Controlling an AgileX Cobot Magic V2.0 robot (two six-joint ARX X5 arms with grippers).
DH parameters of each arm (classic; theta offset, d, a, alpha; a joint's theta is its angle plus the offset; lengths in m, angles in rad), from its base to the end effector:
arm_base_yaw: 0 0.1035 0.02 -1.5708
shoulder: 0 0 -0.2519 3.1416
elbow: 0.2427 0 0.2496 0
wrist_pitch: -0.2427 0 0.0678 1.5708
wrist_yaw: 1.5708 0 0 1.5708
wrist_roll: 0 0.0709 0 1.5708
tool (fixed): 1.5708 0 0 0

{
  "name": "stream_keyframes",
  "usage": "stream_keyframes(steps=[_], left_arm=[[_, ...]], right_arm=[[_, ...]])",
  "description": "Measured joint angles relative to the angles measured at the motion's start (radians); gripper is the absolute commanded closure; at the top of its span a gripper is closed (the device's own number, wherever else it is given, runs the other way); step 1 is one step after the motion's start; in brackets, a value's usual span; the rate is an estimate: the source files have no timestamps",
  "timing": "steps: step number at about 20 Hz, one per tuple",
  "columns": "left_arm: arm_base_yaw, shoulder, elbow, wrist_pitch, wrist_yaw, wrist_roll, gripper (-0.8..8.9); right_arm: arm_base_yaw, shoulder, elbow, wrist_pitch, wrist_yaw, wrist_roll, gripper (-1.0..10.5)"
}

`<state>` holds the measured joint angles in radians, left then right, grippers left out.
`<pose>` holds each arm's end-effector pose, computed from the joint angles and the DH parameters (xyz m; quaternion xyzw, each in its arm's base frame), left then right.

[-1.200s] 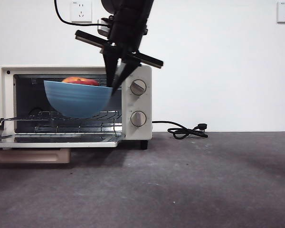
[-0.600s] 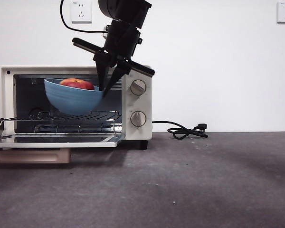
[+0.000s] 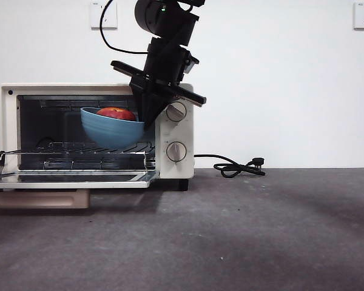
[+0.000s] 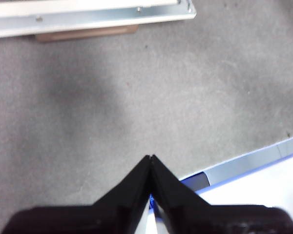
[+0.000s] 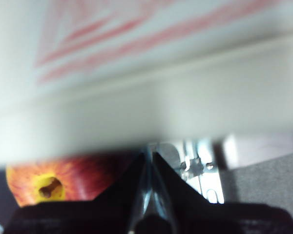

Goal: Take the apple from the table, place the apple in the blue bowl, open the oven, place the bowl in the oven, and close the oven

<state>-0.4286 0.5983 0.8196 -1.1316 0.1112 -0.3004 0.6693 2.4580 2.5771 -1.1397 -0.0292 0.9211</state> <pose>0.1058 -0.0570 0.2479 -0.0608 0.4650 -0.1718 0.8663 0.4075 0.3250 0.2327 0.2267 0.5480 0.0614 0.8028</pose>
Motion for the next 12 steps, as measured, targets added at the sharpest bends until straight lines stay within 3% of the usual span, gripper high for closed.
stream_keyframes(steps=[8, 10, 12], left_arm=[[0.000, 0.000, 0.000, 0.000, 0.000, 0.000, 8.18], [0.000, 0.000, 0.000, 0.000, 0.000, 0.000, 8.18], [0.000, 0.000, 0.000, 0.000, 0.000, 0.000, 8.18]], right_arm=[[0.000, 0.000, 0.000, 0.017, 0.041, 0.034, 9.3], [0.000, 0.000, 0.000, 0.032, 0.045, 0.034, 8.0], [0.001, 0.000, 0.000, 0.048, 0.045, 0.033, 7.8]])
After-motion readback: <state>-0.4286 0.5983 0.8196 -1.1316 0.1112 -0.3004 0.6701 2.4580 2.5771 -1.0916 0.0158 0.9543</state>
